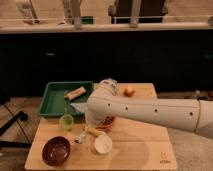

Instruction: Wipe purple bowl with brush

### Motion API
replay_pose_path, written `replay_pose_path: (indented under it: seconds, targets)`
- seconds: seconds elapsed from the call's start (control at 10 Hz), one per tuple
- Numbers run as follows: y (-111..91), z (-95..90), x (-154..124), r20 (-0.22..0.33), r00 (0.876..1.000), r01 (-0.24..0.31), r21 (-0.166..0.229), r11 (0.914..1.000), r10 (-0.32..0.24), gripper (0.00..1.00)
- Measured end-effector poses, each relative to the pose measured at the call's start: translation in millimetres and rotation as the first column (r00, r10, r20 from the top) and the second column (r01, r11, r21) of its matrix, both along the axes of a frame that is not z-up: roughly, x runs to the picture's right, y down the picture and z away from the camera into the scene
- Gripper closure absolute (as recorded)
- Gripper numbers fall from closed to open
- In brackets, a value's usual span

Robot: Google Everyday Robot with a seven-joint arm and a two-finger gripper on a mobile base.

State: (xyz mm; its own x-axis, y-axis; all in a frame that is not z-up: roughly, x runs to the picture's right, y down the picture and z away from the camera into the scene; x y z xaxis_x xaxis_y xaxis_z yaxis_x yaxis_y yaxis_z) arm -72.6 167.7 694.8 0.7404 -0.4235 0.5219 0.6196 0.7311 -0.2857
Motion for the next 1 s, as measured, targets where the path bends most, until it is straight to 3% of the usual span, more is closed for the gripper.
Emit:
replay_pose_path:
  seconds: [0.2, 0.6, 1.0]
  targets:
    - [2.9, -2.0, -1.3, 0.009, 1.0, 0.014, 0.004, 0.9999, -0.014, 1.0]
    - [-9.8, -4.9, -0.3, -0.008, 1.0, 0.006, 0.041, 0.9991, -0.006, 1.0]
    - [-23.7, -22.3, -11.1, 0.028, 0.999, 0.014, 0.09, 0.9958, -0.017, 1.0]
